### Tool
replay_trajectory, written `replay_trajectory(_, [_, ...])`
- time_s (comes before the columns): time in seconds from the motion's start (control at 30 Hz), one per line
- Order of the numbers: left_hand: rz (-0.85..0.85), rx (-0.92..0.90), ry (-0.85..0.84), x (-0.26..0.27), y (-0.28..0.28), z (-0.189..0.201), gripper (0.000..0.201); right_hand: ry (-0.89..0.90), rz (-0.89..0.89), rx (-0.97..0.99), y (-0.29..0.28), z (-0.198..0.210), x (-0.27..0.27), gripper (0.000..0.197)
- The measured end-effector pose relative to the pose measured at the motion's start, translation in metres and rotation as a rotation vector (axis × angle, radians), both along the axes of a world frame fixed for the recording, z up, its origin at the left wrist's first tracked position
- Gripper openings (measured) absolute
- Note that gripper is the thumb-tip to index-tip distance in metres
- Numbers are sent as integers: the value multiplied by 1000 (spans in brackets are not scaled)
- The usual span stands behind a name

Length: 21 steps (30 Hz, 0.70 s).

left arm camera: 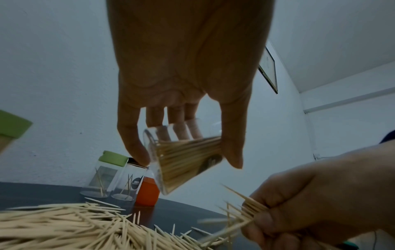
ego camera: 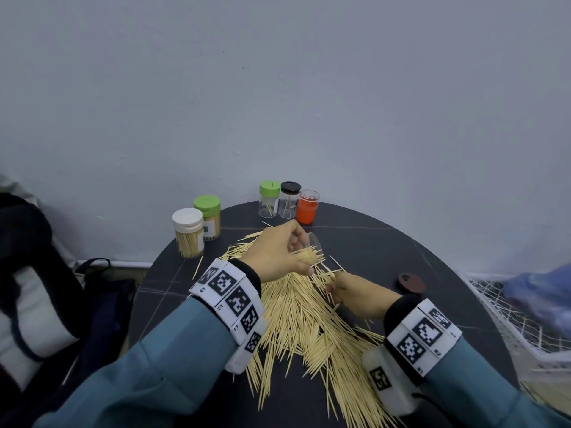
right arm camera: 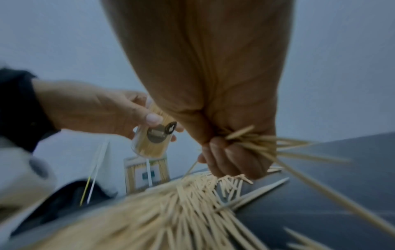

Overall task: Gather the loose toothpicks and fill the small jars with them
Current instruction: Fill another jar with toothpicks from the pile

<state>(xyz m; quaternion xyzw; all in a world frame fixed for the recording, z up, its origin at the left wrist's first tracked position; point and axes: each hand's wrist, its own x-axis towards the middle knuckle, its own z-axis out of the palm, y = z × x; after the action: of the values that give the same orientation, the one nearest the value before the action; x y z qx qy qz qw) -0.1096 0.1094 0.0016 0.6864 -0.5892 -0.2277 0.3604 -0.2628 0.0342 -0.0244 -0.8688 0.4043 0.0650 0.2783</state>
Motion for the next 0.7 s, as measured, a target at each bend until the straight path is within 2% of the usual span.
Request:
replay_trajectory(0.13, [23,-6,9,2,-2,-2,41,-296,-115,141,-7,1,-1,17])
replay_trajectory(0.27, [54,-1,45,3,-3,-3,42,-718,-253,251,-10,22,10,24])
replay_trajectory(0.47, [25,27,78,2,-3,-2,43,-1259,-228,254,-12,49,34,26])
replay_trajectory(0.6, [-9,21,96,1,-2,-1,43,-1420,-233,265,-7,47,52,25])
replay_trajectory(0.7, [-22,-5,132,2,-4,0,43,-1416,-235,226,-1,36,57,24])
